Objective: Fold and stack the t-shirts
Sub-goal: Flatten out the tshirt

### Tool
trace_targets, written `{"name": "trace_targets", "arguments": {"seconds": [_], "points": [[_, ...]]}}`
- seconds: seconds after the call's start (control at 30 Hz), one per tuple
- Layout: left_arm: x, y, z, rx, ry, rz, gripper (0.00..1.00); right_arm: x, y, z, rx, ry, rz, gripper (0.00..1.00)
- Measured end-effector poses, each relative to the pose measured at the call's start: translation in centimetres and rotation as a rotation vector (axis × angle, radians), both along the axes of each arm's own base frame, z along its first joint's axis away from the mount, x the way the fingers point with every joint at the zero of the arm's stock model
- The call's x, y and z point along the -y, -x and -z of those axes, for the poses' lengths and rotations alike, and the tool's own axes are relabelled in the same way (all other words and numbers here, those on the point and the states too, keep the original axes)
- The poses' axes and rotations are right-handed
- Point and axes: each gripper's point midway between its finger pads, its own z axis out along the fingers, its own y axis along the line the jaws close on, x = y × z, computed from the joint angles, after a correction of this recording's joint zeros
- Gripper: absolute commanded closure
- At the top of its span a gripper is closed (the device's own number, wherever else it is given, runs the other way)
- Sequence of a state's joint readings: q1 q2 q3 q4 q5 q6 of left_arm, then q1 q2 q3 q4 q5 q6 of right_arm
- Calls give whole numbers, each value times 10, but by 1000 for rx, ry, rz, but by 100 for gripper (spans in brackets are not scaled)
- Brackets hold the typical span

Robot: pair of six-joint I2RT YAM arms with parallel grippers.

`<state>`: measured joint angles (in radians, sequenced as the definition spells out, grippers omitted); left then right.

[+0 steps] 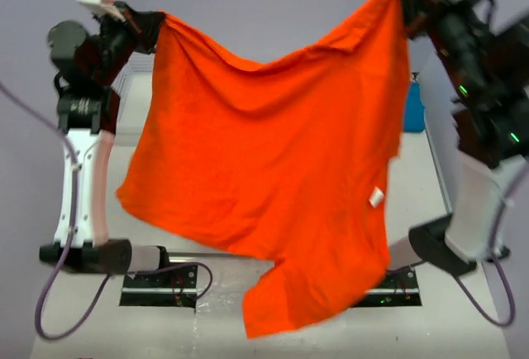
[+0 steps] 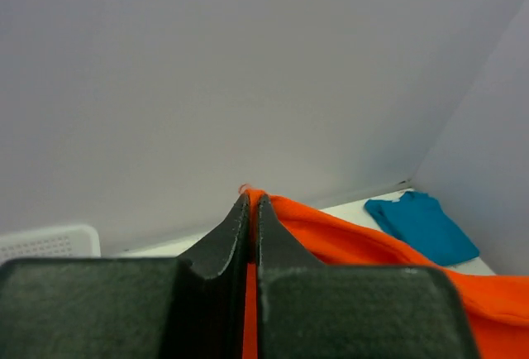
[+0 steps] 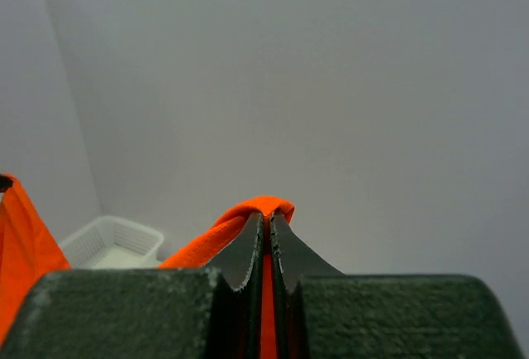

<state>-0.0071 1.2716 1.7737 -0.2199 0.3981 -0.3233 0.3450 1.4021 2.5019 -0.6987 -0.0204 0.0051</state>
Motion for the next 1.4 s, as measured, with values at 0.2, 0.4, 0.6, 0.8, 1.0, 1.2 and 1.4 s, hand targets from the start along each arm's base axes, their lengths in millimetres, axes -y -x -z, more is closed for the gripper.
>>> {"name": "trace_targets", "arguments": {"seconds": [0.2, 0.4, 0.6, 0.8, 1.0, 1.2, 1.4], "points": [[-5, -148, 75, -201, -23, -32, 100, -35, -181, 101, -259, 83, 19, 100], [-12, -203, 83, -196, -39, -41, 100, -23, -223, 146, -362, 99, 36, 100], [-28, -183, 61, -133, -30, -51, 100, -10, -177, 87, -218, 68, 43, 100], [-24, -159, 88, -184, -24, -40, 100, -7, -148, 78, -195, 59, 24, 100], [-28, -175, 191, -412, -17, -58, 100, -21, -188, 218, -542, 72, 9, 100], [-27, -137, 384, -876, -40, -125, 100, -40, -142, 431, -1096, 108, 55, 100], [-18, -22, 477, -1211, -130, -231, 100, -42, -61, 436, -1159, 69, 75, 100]]}}
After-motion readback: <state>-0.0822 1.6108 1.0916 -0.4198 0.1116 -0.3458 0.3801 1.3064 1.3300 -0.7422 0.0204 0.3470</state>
